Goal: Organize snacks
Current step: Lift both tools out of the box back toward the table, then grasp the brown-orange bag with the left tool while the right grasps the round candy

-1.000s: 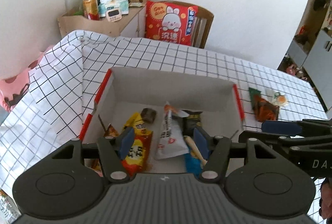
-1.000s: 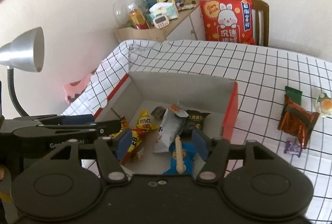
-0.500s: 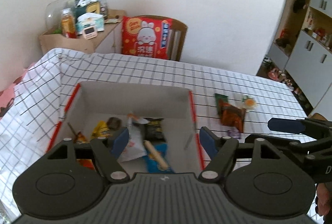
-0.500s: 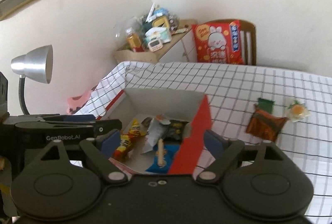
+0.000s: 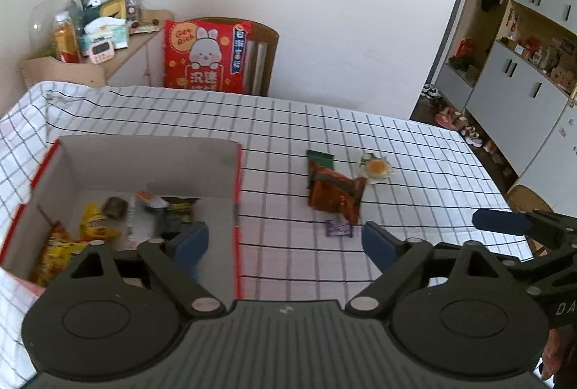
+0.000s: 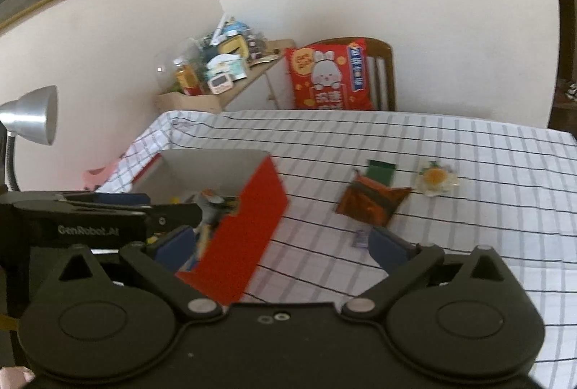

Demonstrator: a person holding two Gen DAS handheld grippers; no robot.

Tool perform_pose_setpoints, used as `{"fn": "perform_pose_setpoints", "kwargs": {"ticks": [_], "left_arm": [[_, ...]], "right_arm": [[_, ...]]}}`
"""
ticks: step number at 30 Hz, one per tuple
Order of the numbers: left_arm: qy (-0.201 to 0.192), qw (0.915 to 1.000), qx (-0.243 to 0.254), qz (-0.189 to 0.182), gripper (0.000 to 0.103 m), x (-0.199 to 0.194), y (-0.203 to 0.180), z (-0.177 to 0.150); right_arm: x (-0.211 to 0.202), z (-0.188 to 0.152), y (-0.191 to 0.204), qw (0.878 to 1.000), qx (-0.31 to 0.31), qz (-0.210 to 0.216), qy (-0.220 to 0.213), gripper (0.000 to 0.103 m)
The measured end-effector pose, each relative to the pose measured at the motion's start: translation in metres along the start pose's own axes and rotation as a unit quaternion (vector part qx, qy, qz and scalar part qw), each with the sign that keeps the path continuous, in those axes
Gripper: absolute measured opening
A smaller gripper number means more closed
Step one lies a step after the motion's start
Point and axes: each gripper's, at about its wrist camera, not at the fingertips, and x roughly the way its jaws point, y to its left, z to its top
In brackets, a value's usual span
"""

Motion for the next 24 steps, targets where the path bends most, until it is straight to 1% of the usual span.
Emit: {"fn": "perform_pose_setpoints", "kwargs": {"ticks": [1, 6, 9, 13, 18, 24], "left_arm": [[0.003, 1.0000, -0.003, -0.001, 0.102, 0.006, -0.005, 0.001], [0.012, 0.9997, -0.018, -0.004, 0.102, 0.034, -0.027, 0.012], [0.013, 0.9997, -0.017, 0.011, 0.102, 0.053, -0.042, 0.018], [0.022, 0.9996, -0.011, 0.017, 0.102, 0.079, -0.058, 0.026], [0.040, 0.9989, 0.000, 0.024, 0.102, 0.111, -0.072, 0.032], [0.072, 0.9971, 0.006, 0.025, 0.102, 0.150, -0.080, 0.038]], "right_arm": [[-0.001, 0.000, -0.006, 1.000, -0.002, -0.007, -0.002, 0.103], [-0.002, 0.009, -0.041, 0.999, -0.021, -0.040, -0.007, 0.103], [0.003, 0.018, -0.066, 0.999, -0.013, -0.051, -0.001, 0.103], [0.014, 0.028, -0.098, 0.998, -0.001, -0.065, 0.006, 0.103], [0.035, 0.037, -0.127, 0.997, 0.006, -0.076, 0.019, 0.103], [0.073, 0.048, -0.155, 0.996, 0.022, -0.074, 0.050, 0.103]]}}
